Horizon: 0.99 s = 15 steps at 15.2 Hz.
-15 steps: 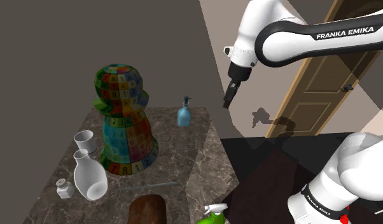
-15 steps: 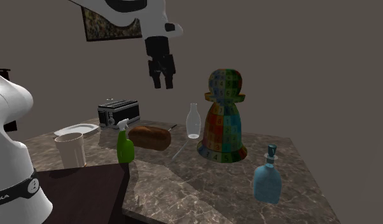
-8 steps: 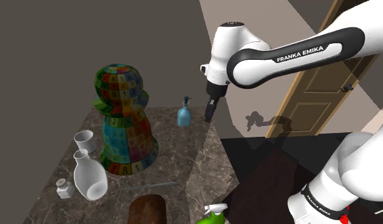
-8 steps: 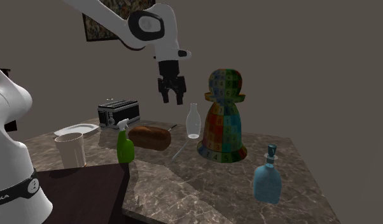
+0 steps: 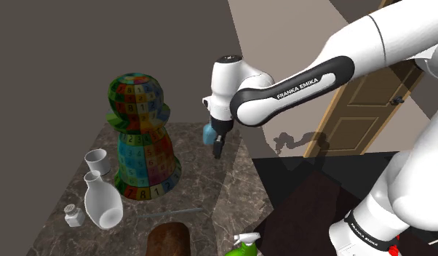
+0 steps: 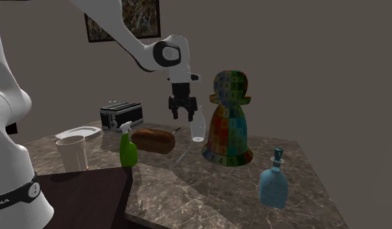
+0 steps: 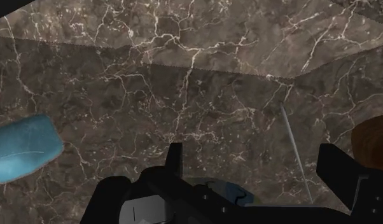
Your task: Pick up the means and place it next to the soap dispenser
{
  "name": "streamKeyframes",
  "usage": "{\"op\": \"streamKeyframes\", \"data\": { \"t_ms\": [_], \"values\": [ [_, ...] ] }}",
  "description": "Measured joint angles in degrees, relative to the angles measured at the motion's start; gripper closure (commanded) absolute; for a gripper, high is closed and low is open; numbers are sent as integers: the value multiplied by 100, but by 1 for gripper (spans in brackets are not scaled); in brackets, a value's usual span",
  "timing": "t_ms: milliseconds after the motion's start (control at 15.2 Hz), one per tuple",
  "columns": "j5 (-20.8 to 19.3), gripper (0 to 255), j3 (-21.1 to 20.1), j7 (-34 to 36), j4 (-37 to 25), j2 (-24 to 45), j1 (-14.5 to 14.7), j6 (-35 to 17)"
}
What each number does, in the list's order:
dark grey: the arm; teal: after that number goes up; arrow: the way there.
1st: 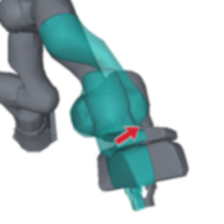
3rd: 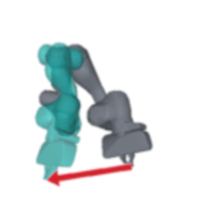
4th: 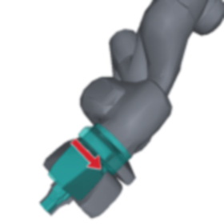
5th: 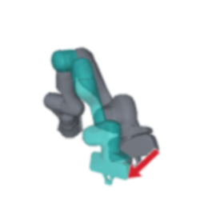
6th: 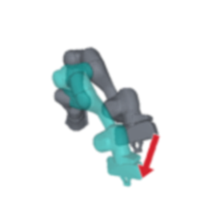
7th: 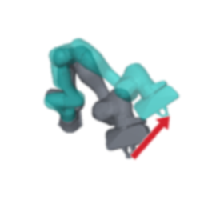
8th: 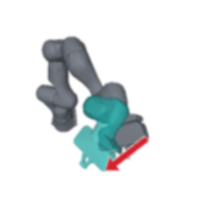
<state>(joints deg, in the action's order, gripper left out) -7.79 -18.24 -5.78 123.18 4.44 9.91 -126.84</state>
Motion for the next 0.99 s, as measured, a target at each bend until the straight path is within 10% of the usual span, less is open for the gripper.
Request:
{"op": "streamKeyframes", "data": {
  "t_ms": [990],
  "values": [
    [-1223, 0, -37, 300, -2089, 3066, 1029, -255]
  ]
}}
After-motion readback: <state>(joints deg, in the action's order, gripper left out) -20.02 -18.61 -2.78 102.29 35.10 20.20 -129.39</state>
